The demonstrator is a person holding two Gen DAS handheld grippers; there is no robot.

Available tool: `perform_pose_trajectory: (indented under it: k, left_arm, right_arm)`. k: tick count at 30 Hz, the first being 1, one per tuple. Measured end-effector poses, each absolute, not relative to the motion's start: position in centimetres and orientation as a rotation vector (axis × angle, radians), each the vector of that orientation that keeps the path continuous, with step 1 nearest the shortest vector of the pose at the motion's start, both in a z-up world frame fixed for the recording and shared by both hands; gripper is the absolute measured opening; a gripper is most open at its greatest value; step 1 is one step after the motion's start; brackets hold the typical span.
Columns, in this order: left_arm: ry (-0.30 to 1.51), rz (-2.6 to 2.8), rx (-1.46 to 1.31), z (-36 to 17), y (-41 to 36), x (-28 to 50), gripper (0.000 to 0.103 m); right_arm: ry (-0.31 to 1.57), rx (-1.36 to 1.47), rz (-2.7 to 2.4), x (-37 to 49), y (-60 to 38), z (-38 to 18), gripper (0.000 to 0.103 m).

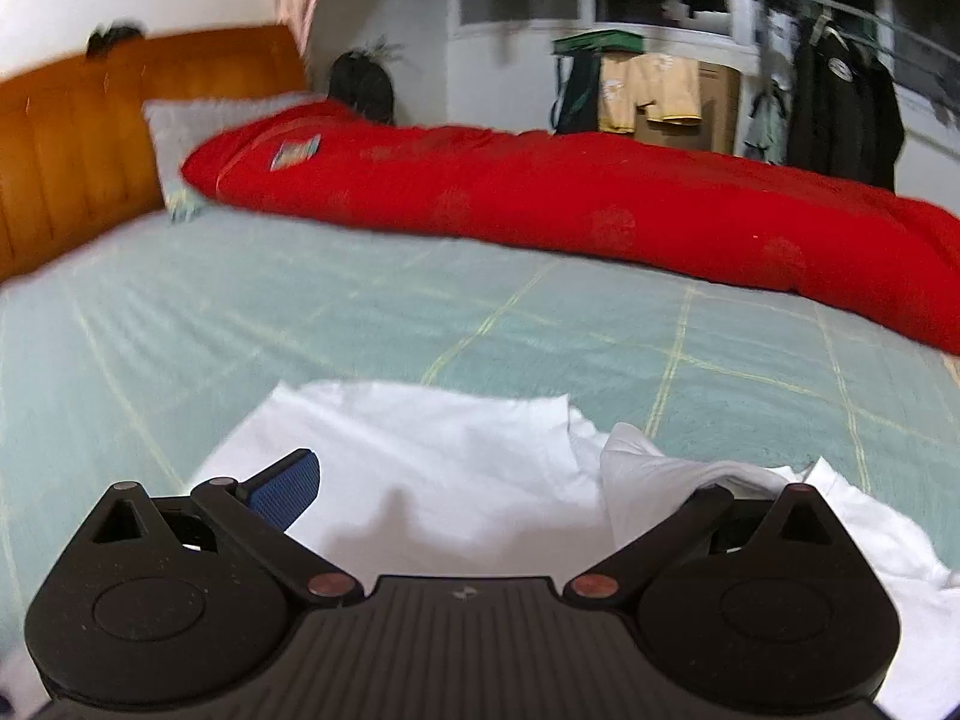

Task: Fold clothes
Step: 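Carry the sleeve with the right tool across the shirt body toward the collar, then lower the sleeve onto the shirt and open the right tool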

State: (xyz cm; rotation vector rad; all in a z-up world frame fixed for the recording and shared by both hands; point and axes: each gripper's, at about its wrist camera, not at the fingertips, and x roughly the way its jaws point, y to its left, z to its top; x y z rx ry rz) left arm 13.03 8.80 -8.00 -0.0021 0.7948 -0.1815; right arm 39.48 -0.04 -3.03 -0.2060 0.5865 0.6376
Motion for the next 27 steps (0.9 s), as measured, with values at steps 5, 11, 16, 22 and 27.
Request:
perform_pose_trajectory:
  k: [5, 11, 16, 22, 27]
  left_arm:
    - [0.792, -0.182, -0.010, -7.9, 8.8, 12.9, 0.102]
    - [0.785, -0.184, -0.016, -8.0, 9.0, 13.0, 0.102]
    - [0.774, -0.192, -0.034, -8.2, 9.4, 13.1, 0.102]
    - [0.766, -0.199, -0.048, -8.2, 9.7, 13.0, 0.102]
    - [0.762, -0.201, -0.058, -8.2, 9.7, 12.9, 0.102]
  right_arm:
    - [0.656, -0.472, 0.587, 39.2, 2.4, -4.7, 0.103]
    - [0.679, -0.596, 0.589, 38.4, 2.5, -5.0, 0.103]
    - [0.643, -0.793, 0.519, 37.5, 3.4, -4.8, 0.103]
    - [0.538, -1.048, 0.512, 35.2, 5.9, -5.4, 0.103]
    - [0.480, -1.170, 0.487, 34.2, 6.6, -5.9, 0.103]
